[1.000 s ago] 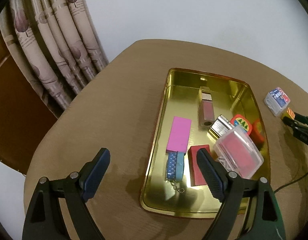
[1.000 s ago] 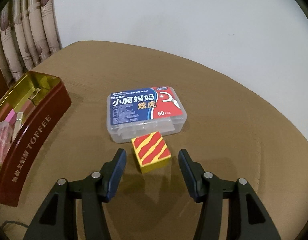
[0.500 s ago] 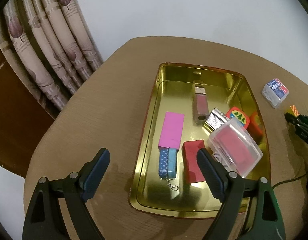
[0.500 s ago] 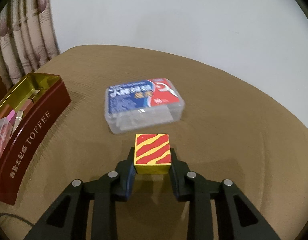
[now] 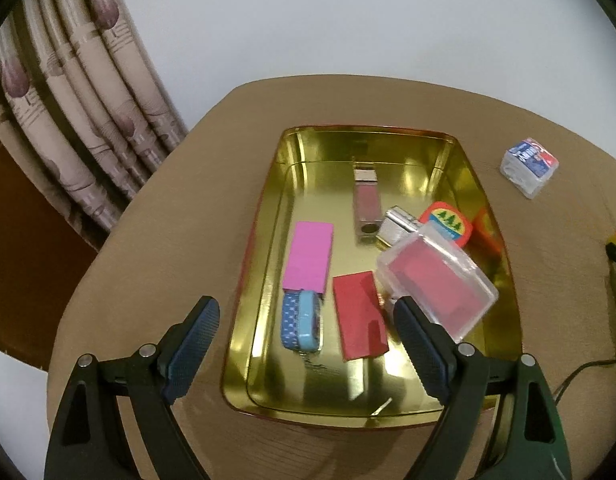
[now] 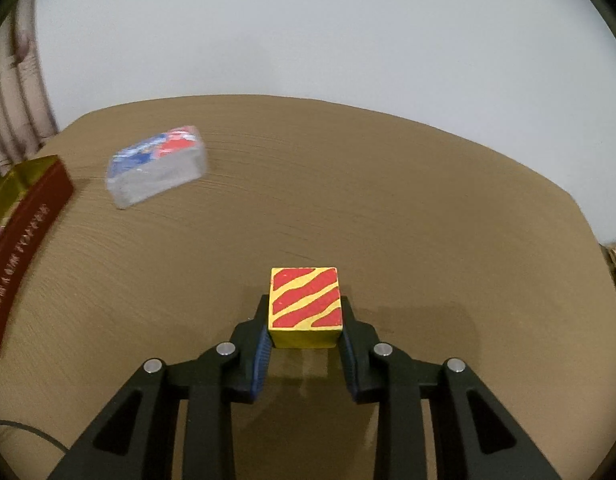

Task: Organize rigid objects
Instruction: 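Grasp the striped cube with the right tool while the left tool grasps the floss box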

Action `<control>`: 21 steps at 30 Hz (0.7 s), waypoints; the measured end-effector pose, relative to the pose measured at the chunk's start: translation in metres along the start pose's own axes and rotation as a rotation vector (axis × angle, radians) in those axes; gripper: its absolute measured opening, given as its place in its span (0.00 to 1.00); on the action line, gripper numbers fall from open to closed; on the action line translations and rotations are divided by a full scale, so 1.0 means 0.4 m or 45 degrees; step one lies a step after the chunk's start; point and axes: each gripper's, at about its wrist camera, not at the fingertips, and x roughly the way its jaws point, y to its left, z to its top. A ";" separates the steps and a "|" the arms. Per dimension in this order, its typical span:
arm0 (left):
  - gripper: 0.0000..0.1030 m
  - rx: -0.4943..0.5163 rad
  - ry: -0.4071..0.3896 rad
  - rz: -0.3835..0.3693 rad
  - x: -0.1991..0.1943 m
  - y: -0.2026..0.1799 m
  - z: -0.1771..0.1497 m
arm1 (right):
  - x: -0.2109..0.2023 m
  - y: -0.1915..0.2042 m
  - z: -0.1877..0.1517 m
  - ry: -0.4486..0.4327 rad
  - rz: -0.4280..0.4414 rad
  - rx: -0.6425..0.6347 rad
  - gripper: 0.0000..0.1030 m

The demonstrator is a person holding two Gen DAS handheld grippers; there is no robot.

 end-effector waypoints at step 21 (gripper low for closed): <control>1.00 0.421 0.019 -0.332 -0.038 -0.262 0.199 | 0.014 -0.009 0.008 0.008 -0.017 0.037 0.30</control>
